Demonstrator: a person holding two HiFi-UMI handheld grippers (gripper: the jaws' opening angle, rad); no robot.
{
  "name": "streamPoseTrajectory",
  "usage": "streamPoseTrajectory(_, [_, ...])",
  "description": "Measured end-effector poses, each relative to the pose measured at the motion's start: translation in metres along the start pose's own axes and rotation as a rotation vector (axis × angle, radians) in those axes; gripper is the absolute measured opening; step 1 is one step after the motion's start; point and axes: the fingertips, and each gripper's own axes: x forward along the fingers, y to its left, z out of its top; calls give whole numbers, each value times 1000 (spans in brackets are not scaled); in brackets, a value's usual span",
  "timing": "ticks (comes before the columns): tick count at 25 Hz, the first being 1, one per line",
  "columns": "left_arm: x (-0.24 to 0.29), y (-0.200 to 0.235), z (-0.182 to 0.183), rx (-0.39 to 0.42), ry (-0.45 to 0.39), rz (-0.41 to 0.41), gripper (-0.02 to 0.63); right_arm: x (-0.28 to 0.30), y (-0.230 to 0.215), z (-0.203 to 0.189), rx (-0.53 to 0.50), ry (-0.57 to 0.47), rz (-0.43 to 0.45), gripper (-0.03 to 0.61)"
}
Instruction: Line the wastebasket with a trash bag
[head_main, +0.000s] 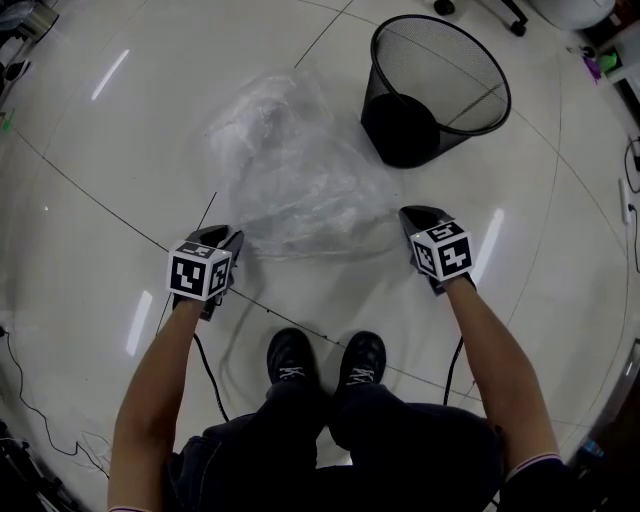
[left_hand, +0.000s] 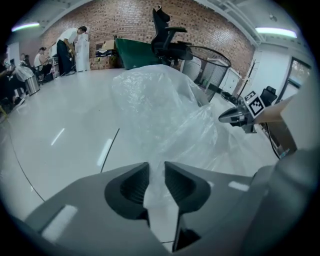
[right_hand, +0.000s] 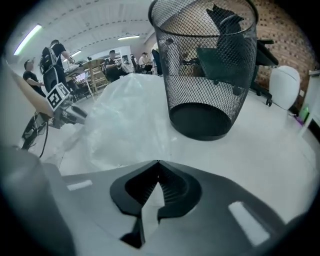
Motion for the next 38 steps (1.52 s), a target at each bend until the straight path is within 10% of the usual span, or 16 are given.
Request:
streamPoseTrajectory(2, [-2,-3,0,14,10,-2,24,-5,4,2,-6,-11,11,2])
streamPoseTrajectory(17, [-141,-23,65,153,-185,46,15,-131,41,68,-105,-200,-1,2])
streamPoseTrajectory(34, [-187,-65,102,204,-222,35,15,-41,80,-61,61,57,81,199])
streamPoseTrajectory(38, [-183,-66,106,206,-214,40,14,-32,79,-63,55,65,79,2])
